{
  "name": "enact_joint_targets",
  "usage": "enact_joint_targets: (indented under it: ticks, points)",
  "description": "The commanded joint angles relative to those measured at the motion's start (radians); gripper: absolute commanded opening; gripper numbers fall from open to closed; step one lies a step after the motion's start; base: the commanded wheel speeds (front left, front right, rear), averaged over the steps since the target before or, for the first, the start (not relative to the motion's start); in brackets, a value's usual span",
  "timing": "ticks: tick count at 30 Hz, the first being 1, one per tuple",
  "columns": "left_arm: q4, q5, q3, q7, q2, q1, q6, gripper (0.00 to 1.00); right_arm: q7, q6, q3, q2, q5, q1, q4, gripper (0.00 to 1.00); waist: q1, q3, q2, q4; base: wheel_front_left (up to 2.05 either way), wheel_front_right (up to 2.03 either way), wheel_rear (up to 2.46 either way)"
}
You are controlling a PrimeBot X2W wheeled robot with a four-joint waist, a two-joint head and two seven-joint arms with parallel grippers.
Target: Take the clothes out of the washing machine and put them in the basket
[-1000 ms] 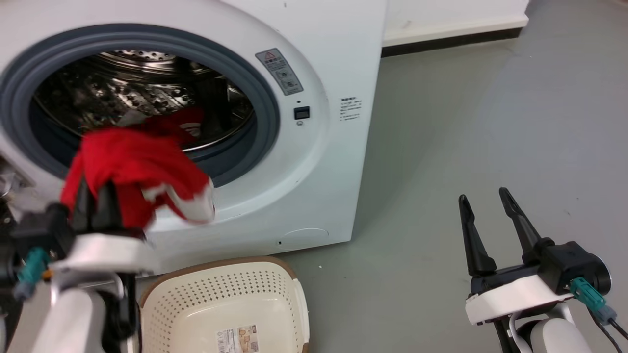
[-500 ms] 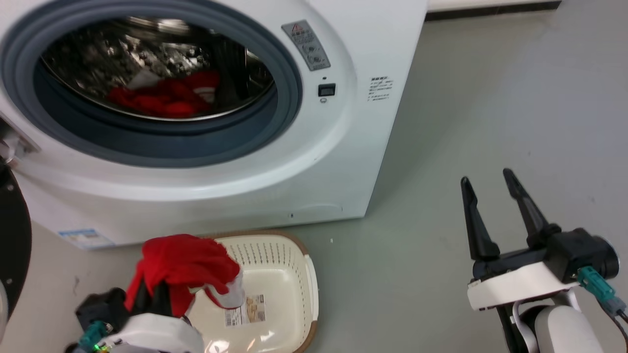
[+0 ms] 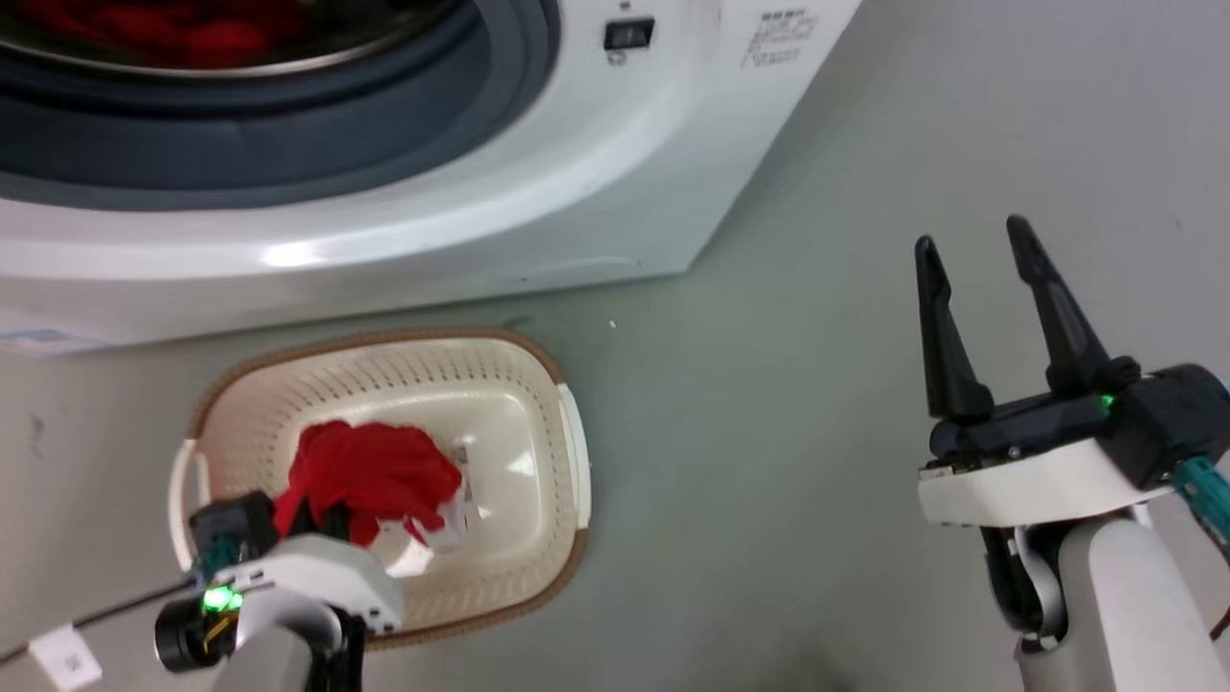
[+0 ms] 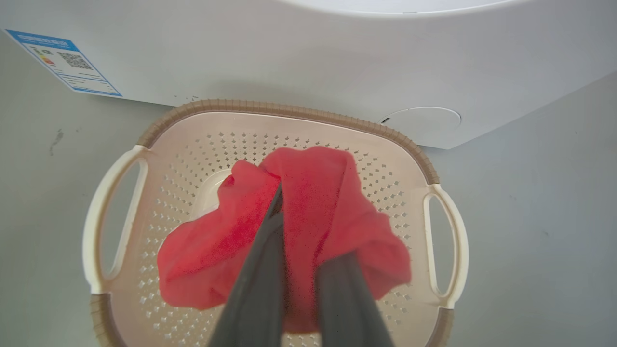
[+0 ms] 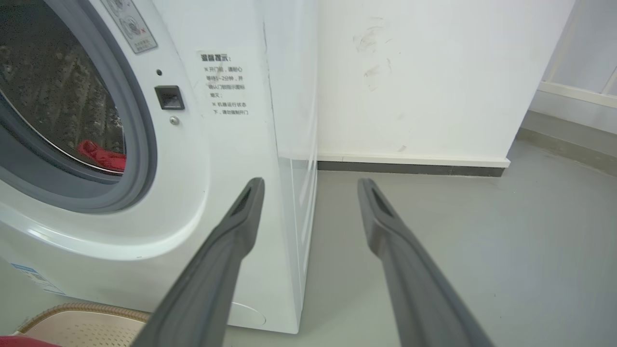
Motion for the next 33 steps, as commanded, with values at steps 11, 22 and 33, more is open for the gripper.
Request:
enact_joint_targets:
  ticks: [11, 22, 33]
  points:
    - [0.381, 0.049, -0.012, -0.017, 0.04, -0.317, -0.051, 0.0, -0.018, -0.001, 0.031, 0.002, 0.046, -0.089, -0.025, 1.0, -0.0002, 0.268, 0.0, -0.113, 0.0, 0.0, 0.0]
    - [0.637, 0.032, -0.004, -0.019, 0.041, -0.411, -0.075, 0.42, -0.018, -0.001, 0.037, 0.002, 0.075, -0.106, -0.046, 1.0, -0.0002, 0.317, 0.0, -0.155, 0.0, 0.0, 0.0]
    - [0.608, 0.039, 0.011, -0.018, 0.001, -0.356, -0.095, 1.0, -0.018, -0.001, 0.03, 0.002, 0.051, -0.082, 0.0, 1.0, -0.0002, 0.182, 0.0, -0.104, 0.0, 0.0, 0.0]
